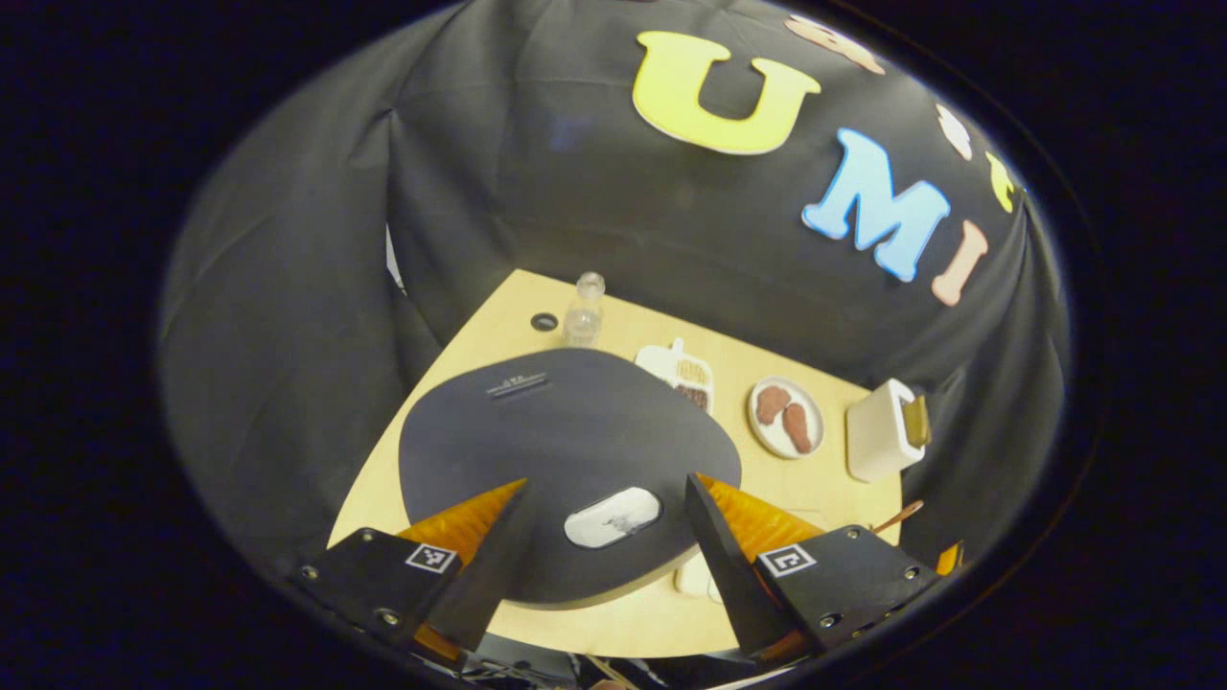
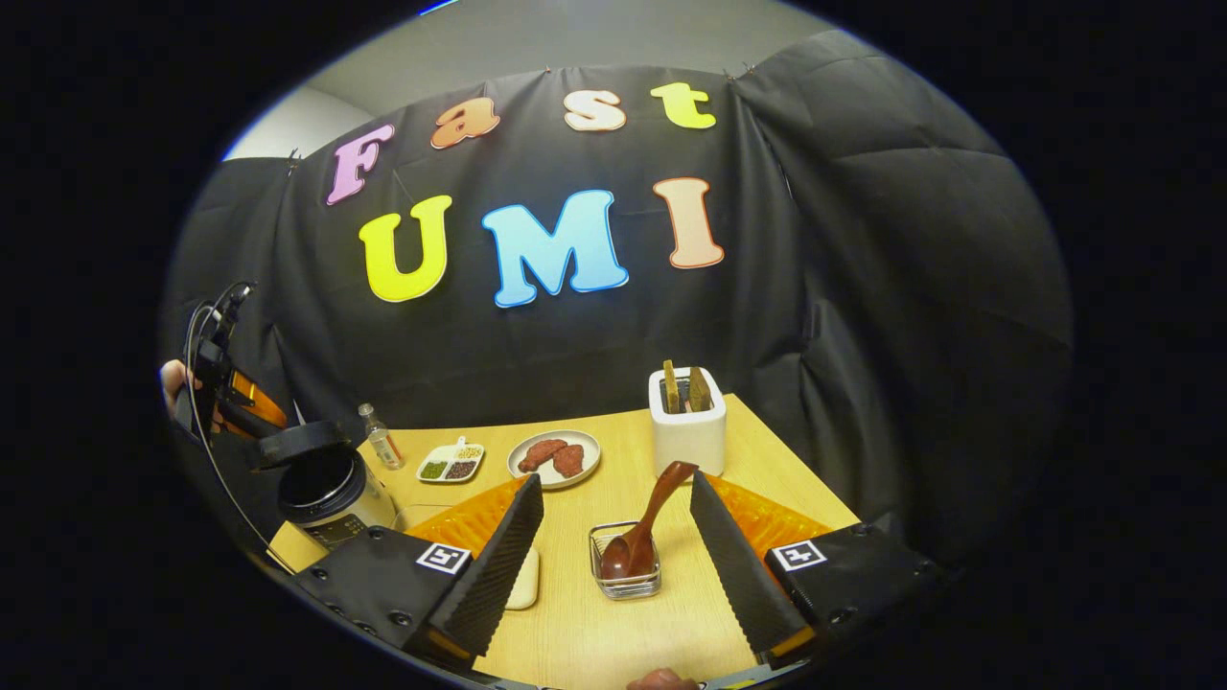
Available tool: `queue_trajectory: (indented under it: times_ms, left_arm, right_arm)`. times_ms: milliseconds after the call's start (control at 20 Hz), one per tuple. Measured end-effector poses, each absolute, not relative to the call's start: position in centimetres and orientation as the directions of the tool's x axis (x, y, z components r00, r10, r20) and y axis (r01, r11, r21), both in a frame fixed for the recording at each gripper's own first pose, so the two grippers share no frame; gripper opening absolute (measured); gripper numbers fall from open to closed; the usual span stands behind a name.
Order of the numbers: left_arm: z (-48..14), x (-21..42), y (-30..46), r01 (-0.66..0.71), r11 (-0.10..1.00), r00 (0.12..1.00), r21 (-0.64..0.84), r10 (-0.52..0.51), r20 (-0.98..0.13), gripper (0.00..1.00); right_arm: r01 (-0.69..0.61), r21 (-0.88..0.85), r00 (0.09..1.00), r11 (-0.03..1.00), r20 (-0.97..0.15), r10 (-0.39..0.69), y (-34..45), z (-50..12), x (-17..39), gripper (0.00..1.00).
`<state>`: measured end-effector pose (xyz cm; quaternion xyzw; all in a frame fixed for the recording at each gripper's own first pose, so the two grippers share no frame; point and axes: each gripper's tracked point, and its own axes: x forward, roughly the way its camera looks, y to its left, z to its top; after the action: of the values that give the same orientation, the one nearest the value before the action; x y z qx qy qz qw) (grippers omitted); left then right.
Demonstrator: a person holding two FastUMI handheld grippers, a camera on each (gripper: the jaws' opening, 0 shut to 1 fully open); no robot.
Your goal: Close the left gripper, press the button to open the rice cooker; take a wooden spoon from the chopstick holder with the right hand, scoop a spoonful of rice and pour it into the rice cooker, then put the wooden spoon back into the chopstick holder.
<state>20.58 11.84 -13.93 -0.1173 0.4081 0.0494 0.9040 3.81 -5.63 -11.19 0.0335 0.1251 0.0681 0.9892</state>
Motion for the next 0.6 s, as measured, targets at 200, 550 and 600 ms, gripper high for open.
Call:
queue_trajectory:
  times_ms: [200, 550, 600]
  left_arm:
    - [-16.9, 19.5, 10.8, -0.221, 0.968, 0.598, -0.121, 0.036, -0.800, 0.98]
    - [-19.9, 19.1, 10.1, -0.259, 0.966, 0.498, -0.009, 0.126, -0.858, 0.94]
    - [-20.2, 19.3, 10.0, -0.253, 0.967, 0.497, 0.004, 0.134, -0.857, 0.96]
  right_arm:
    - [-0.135, 0.097, 0.953, 0.986, -0.261, 0.156, -7.5, -12.3, 3.0, 0.98]
    - [-0.145, 0.137, 0.946, 0.980, -0.270, 0.178, -11.9, -13.0, 2.0, 0.98]
    - [-0.154, 0.146, 0.943, 0.977, -0.274, 0.189, -12.3, -13.3, 1.9, 0.98]
